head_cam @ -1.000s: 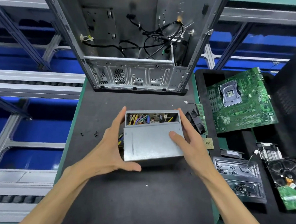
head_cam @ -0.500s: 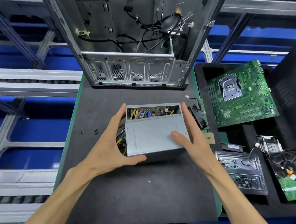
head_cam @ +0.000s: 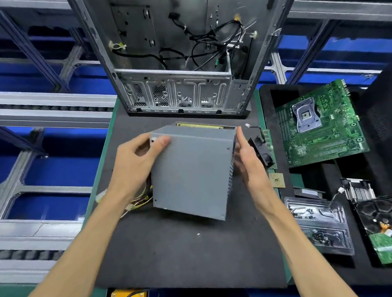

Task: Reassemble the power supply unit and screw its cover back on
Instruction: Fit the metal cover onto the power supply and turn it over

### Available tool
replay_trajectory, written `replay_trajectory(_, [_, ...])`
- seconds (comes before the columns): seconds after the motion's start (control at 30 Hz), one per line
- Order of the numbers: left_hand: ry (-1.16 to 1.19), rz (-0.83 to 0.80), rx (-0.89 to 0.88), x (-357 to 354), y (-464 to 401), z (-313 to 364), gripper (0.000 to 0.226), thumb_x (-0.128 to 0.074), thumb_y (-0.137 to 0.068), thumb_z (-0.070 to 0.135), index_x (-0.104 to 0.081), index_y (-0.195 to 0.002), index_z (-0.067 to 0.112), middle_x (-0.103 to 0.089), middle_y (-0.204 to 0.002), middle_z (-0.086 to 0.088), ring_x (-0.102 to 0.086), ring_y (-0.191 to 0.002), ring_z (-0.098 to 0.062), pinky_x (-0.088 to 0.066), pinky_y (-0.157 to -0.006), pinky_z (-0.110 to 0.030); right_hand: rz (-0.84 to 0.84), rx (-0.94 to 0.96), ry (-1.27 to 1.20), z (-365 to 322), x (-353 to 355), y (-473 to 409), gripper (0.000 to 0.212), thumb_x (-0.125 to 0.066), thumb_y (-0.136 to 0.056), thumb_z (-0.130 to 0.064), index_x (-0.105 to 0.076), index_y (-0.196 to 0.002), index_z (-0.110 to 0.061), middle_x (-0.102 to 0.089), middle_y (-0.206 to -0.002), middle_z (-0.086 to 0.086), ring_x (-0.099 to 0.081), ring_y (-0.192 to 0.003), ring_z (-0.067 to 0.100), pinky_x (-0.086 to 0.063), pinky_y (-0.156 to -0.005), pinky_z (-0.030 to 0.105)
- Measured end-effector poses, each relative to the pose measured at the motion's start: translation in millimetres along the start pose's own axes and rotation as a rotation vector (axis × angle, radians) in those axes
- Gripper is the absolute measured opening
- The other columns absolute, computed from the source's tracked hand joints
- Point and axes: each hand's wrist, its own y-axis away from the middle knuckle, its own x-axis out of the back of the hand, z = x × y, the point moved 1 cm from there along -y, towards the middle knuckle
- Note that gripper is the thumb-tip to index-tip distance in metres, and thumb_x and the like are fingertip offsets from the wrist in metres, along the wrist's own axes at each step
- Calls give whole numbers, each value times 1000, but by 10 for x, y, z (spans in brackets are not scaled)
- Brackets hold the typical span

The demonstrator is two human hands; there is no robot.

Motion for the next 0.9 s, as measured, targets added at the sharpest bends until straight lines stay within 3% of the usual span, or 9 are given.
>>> replay_trajectory(0.1, [-16,28,130,31,5,-11,49,-68,-73,72,-79,-80,25,-77,-80,5,-60,-68,-2,-44,-60,-21,0,17,80,-2,-17,54,104,-48,-76,-83,-14,-162,-35,-47,-138,1,-44,-117,-10,-29,-116,26])
replay_trajectory(0.2, [-59,15,184,49,62,-44,53,-70,-70,78,-82,-81,27,-78,-80,7,-61,-63,1,-44,-55,-13,15,11,66,58,3,166,100,-47,-74,-88,-21,-159,-43,-45,-133,-22,-41,-117,-23,-30,-103,12])
replay_trajectory(0.33, [-40,-63,358,-5,153,-170,50,-63,-70,74,-82,-75,29,-78,-80,11,-64,-64,4,-49,-61,-19,87,-77,-121,169,-67,254,88,-56,-76,-82,-33,-154,-48,-42,-155,-27,-35,-147,-2,-31,-122,35])
replay_trajectory(0.4, [-68,-107,424,-64,178,-227,61,-57,-74,77,-82,-83,22,-80,-90,4,-68,-73,-1,-49,-72,-27,103,-97,-272,192,-134,287,70,-64,-78,-73,-48,-142,-50,-64,-134,-26,-60,-126,2,-53,-98,26])
replay_trajectory(0.47, [-86,-129,447,-105,184,-259,65,-51,-79,80,-81,-89,23,-80,-96,1,-72,-81,-5,-50,-75,-28,130,-96,-306,184,-170,283,47,-64,-81,-64,-59,-124,-44,-73,-105,-22,-71,-95,2,-56,-73,18])
replay_trajectory(0.53, [-87,-149,449,-132,171,-259,58,-46,-88,77,-81,-90,30,-80,-96,7,-75,-87,-7,-53,-74,-27,163,-101,-324,148,-213,273,40,-65,-80,-63,-59,-112,-41,-72,-92,-16,-69,-81,3,-54,-65,19])
replay_trajectory(0.6, [-175,-112,397,-144,117,-255,62,-41,-97,70,-76,-80,22,-77,-92,9,-72,-84,-11,-50,-74,-30,210,-109,-296,104,-270,247,39,-63,-80,-65,-57,-108,-39,-68,-92,-11,-65,-77,1,-51,-64,18])
replay_trajectory(0.7, [-387,15,295,-172,37,-222,69,-39,-103,59,-50,-73,-2,-51,-71,-15,-50,-68,-22,-34,-64,-35,264,-72,-217,65,-344,220,34,-56,-88,-60,-53,-110,-34,-63,-98,-8,-60,-74,-7,-46,-64,9])
replay_trajectory(0.9, [-208,197,399,-290,38,-290,55,-40,-104,52,-44,-68,12,-49,-59,-1,-46,-53,-15,-34,-57,-32,309,1,-97,88,-344,261,24,-31,-111,-40,-52,-105,-30,-53,-87,-24,-49,-79,-7,-39,-74,4])
